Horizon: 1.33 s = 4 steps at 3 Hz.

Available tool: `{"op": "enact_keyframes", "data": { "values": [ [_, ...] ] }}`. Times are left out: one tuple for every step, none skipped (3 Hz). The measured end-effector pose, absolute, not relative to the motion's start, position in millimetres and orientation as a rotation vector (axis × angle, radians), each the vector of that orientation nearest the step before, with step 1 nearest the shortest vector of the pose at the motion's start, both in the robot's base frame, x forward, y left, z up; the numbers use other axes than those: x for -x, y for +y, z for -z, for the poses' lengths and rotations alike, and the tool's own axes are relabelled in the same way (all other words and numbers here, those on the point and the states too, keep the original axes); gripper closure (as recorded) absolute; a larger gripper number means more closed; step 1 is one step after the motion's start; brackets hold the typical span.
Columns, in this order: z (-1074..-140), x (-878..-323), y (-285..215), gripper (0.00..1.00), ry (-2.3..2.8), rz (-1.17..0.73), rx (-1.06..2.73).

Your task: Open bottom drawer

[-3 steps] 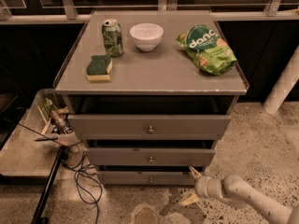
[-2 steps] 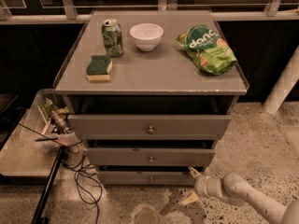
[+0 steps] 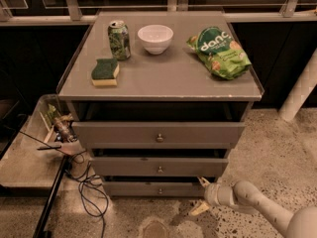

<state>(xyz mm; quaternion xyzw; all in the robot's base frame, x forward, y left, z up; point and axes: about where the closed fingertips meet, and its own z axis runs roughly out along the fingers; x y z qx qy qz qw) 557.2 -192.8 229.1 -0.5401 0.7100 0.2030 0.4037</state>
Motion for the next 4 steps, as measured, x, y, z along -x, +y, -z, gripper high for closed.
{"op": "enact_keyframes", "data": {
  "values": [
    [-225.7, -561.1, -189.6, 0.0, 1.769, -0.522, 1.381],
    [-222.0, -563.7, -185.9, 0.0, 1.755, -0.523, 1.401],
    [-211.7, -566.6, -185.1, 0.0, 1.764, -0.52, 1.41],
    [-200.8, -572.5, -185.3, 0.0, 1.776, -0.517, 1.402]
  ]
}}
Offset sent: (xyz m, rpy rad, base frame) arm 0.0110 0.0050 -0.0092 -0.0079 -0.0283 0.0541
